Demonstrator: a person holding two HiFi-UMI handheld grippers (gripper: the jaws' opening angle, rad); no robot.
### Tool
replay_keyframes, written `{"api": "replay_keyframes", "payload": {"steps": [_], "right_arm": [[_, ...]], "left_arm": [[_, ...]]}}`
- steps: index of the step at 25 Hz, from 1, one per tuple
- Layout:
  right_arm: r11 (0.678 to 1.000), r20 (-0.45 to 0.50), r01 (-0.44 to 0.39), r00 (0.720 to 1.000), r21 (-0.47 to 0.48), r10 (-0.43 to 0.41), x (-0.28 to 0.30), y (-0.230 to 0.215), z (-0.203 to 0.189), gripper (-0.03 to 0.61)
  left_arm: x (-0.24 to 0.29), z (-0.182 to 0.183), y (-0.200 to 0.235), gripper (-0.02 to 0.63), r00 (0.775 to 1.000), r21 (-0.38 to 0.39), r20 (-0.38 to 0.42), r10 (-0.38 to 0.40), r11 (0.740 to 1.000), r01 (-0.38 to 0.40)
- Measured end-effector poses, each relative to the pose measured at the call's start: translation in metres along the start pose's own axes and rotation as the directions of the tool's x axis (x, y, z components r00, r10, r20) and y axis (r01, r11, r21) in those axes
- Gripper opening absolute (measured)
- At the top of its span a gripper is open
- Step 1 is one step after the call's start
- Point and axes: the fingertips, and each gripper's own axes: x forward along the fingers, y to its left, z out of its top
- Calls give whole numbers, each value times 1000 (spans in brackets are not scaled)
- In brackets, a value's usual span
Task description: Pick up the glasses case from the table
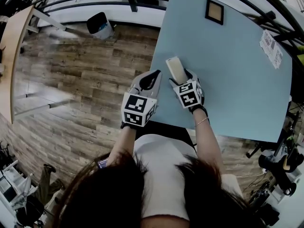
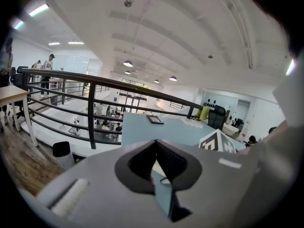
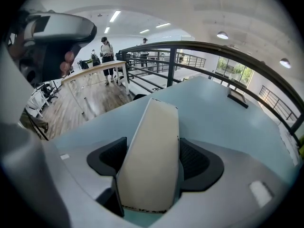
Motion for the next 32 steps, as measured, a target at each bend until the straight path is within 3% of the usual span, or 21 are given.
{"api": "replay_keyframes", "payload": {"steps": [9, 26, 32], "right_arm": [[998, -8, -59, 998, 21, 60, -2, 0, 4, 324], [998, 1, -40, 999, 54, 40, -2, -6, 7, 322], [992, 14, -39, 999, 117, 38, -3, -6, 7, 321]], "left_arm": [[2, -1, -1, 57, 1000, -2, 3, -8, 1000, 8], [0, 2, 2, 57, 1000, -6, 7, 0, 1000, 0], [-4, 3, 6, 57, 1000, -9, 13, 13, 1000, -13]]}}
